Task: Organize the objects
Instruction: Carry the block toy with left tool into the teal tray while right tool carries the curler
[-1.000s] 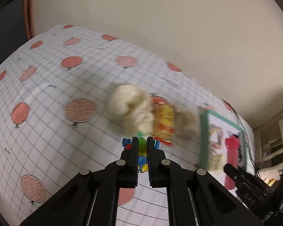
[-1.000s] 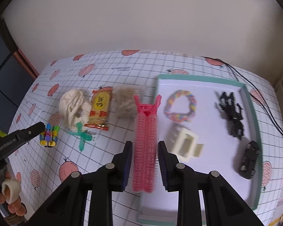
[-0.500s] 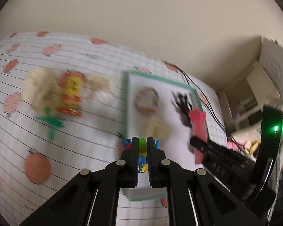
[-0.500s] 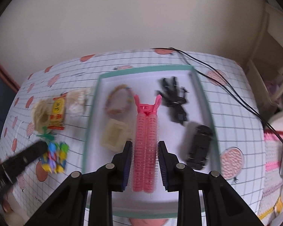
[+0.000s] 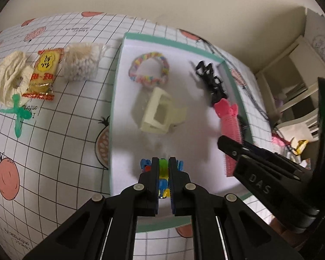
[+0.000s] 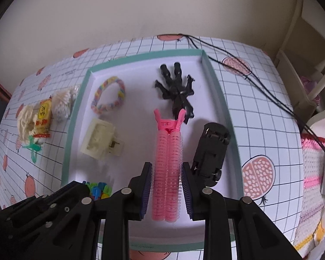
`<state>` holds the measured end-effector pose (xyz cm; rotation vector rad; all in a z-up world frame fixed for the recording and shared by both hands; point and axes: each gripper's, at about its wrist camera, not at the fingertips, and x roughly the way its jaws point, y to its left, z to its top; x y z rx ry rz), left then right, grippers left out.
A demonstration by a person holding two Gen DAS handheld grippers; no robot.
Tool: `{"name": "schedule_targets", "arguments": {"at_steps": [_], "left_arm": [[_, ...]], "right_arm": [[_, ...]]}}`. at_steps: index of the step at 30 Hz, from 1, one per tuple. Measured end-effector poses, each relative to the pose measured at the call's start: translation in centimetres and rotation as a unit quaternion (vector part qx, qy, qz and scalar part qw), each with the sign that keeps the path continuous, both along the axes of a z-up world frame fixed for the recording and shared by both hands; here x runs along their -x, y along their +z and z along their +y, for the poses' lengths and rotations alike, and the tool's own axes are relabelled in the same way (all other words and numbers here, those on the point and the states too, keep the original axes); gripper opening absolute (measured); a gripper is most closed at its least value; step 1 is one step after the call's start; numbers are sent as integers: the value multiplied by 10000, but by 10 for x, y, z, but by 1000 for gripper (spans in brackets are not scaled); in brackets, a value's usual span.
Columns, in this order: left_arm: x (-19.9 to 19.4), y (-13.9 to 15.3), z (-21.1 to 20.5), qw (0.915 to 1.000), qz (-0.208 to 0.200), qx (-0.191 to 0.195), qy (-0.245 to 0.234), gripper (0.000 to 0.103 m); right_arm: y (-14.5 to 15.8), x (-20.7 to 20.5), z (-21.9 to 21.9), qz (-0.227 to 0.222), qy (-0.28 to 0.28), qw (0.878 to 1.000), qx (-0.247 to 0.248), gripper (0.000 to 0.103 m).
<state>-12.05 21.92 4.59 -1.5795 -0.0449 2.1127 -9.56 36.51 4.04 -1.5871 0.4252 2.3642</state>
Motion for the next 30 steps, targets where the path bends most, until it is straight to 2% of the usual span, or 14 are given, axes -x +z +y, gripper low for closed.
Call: {"name": "schedule_targets", "arguments": {"at_steps": [12,23,30], "left_arm": [[9,-2,-11,9999,8,-24,167,8],[13,1,-11,9999,-47,-38,133,8],[14,8,-13,9997,-96,-177,135,8]], "right_arm": [[-23,0,1,-292,10,9996,33,29],[-24,-3,1,-314,-12,9995,55,31],[-21,-7,2,-260,-38,9996,82,32]]}}
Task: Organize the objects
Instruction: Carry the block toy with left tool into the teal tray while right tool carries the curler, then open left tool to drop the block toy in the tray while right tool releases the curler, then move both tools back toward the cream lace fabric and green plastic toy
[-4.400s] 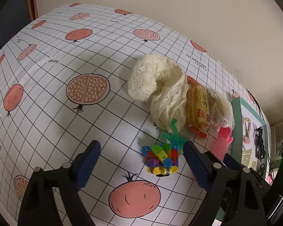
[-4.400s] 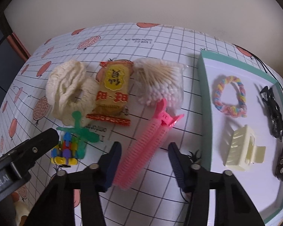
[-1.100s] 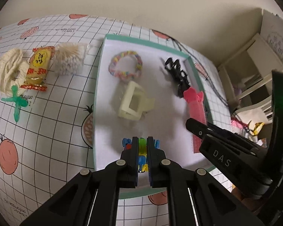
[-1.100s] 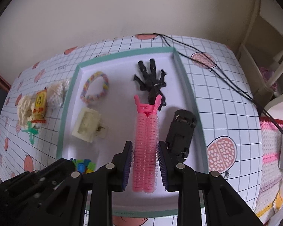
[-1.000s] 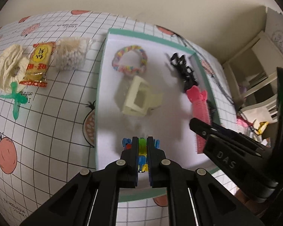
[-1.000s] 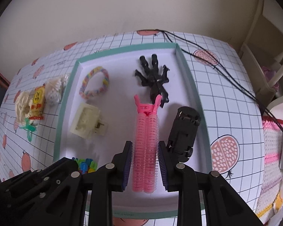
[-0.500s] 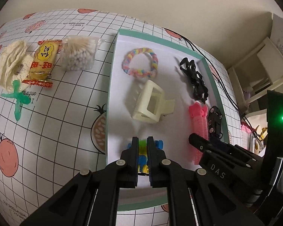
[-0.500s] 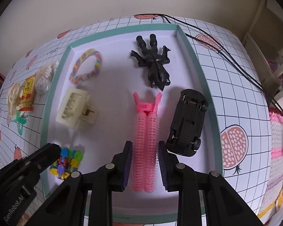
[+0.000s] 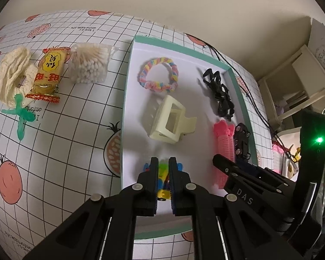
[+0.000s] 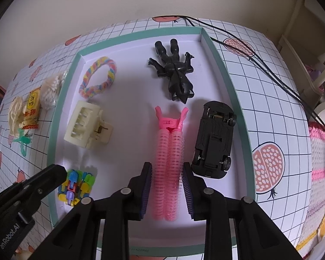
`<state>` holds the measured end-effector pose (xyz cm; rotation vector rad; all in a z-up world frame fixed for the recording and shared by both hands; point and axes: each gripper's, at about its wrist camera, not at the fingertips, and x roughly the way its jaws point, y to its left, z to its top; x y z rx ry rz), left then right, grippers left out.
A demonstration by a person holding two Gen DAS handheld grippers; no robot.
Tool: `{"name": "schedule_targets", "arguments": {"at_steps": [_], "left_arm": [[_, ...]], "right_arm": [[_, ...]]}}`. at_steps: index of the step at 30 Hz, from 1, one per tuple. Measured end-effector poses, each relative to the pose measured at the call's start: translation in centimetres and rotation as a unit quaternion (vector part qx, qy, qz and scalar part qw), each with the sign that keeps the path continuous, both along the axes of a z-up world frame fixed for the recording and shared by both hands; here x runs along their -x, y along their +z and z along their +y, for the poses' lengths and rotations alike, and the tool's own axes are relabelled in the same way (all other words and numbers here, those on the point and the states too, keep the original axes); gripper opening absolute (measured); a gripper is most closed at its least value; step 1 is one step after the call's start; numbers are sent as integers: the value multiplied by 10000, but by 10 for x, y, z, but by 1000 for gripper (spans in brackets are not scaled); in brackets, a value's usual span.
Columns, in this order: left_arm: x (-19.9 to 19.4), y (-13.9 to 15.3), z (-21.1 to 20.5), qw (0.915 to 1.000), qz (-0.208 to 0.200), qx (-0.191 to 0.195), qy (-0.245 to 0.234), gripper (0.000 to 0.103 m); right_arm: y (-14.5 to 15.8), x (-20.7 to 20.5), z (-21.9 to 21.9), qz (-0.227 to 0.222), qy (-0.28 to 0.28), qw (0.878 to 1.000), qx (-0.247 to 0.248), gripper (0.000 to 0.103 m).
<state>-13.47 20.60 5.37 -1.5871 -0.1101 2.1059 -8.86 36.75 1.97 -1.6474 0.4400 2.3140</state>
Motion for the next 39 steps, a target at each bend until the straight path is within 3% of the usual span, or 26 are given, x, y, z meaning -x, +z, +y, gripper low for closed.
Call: {"name": "schedule_targets", "arguments": {"at_steps": [12,19,22,23,31,33,39], "left_arm": [[6,20,-12,9997,195,-136,106,15],[14,22,-27,9987,362,28,359,19],[18,19,-32,9980,380,71,508,43],[19,18,-34,9975,415,123,565,50],[25,18,-46,9933,733,283,847,78],[27,19,-48,9922,825,276,892,92],[31,20,-54,9896,958,367,1009,103]], "right_arm": [[19,1,-3,193,4,9998,-12,36],[21,7,-3,245,41,9997,-47,36],[22,8,-3,296,23,9995,-91,37],[22,8,-4,322,25,9994,-104,42],[24,10,-7,477,63,9988,-91,69],[24,10,-7,486,61,9987,-101,78],[27,11,-10,563,33,9982,-216,102]]}}
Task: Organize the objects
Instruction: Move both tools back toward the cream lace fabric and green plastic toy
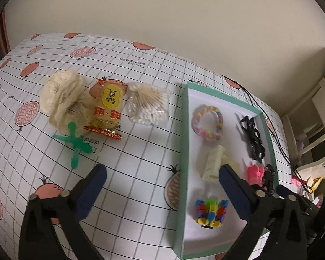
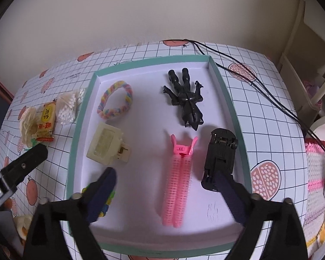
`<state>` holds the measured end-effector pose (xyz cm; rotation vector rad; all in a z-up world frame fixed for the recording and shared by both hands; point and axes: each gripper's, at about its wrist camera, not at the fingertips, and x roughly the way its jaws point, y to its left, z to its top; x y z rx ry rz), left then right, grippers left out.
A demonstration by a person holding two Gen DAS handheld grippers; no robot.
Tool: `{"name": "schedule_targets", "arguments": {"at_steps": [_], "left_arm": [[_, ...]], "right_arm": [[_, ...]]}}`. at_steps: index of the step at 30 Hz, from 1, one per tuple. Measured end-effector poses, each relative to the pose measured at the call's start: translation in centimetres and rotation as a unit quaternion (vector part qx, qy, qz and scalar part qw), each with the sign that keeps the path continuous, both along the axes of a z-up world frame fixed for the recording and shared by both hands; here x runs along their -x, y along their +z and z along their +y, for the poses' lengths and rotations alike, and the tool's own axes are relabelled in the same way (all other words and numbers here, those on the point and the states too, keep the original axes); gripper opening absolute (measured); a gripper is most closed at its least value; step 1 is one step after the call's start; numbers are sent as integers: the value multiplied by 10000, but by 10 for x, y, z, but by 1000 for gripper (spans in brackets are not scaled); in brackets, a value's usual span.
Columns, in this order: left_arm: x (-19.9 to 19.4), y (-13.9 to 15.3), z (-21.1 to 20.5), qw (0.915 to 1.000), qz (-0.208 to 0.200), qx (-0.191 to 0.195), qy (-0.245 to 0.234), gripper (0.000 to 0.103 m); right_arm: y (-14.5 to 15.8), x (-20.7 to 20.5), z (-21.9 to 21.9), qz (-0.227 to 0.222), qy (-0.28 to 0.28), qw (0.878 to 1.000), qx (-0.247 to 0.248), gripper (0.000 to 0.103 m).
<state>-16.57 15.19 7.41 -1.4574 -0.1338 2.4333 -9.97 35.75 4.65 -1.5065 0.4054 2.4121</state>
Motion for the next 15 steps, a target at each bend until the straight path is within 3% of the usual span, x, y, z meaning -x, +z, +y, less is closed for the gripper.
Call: {"name": "schedule_targets", "arguments": {"at_steps": [15], "left_arm": [[14,19,-40,9992,282,3,277,103]], "right_arm": [[13,3,-9,173,-89,9998,11,103]]}}
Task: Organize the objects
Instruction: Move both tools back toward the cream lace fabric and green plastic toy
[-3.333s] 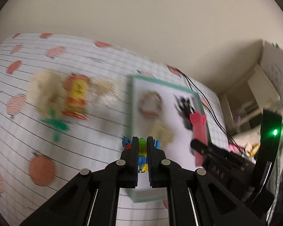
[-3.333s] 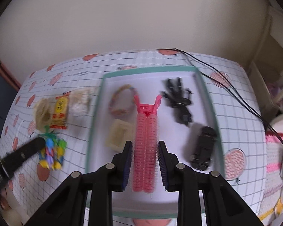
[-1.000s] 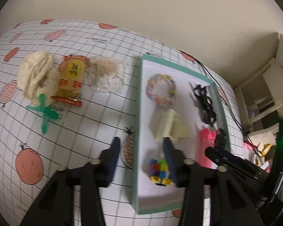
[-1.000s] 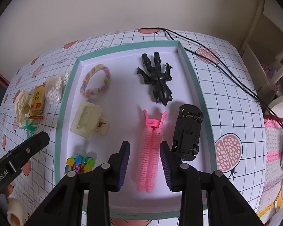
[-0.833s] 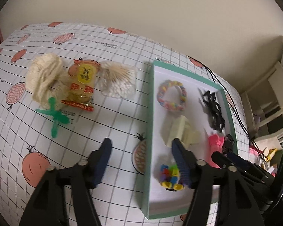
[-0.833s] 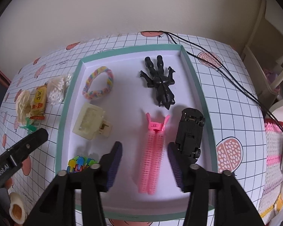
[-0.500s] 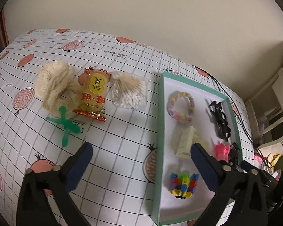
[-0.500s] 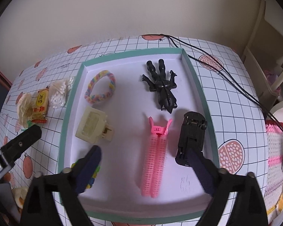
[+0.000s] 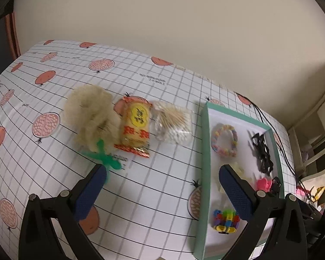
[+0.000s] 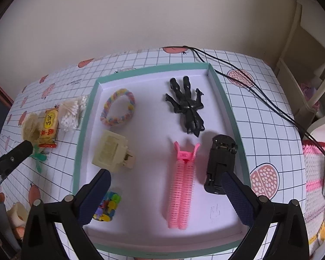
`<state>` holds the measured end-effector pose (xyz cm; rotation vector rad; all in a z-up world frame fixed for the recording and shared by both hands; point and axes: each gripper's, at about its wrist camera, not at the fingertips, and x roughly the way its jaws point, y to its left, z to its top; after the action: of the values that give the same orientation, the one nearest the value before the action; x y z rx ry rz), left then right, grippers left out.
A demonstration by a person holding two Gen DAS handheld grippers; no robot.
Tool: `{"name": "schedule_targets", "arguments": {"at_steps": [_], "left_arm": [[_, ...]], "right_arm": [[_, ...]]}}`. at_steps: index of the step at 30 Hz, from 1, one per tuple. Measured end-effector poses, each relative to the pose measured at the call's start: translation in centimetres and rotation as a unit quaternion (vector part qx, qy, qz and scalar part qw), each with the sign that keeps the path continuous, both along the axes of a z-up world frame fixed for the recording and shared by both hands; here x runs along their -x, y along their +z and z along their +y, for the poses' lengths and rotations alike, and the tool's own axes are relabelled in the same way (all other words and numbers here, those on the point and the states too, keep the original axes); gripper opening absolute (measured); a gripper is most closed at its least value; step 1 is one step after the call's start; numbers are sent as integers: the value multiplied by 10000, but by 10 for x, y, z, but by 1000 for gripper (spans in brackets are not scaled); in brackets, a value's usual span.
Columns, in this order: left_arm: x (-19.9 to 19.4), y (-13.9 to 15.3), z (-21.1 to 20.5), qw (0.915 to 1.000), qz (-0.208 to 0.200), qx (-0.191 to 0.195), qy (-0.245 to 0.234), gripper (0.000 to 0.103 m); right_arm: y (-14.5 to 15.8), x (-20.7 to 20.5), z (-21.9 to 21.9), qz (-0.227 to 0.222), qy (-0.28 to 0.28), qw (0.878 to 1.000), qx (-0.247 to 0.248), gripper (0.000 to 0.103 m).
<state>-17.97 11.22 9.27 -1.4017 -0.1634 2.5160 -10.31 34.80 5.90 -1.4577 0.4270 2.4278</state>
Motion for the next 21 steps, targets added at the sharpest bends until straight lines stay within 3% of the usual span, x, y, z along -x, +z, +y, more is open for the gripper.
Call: {"name": "schedule_targets", "arguments": {"at_steps": [11,21], "left_arm": [[20,19,-76,9983,168,-137,543,103],[35,16,-154,9935,138,-271,1093,103]], "right_arm": [[26,27,-59,336,419,9986,-8,103],[29,59,-131,522,949,9941,81,103]]}}
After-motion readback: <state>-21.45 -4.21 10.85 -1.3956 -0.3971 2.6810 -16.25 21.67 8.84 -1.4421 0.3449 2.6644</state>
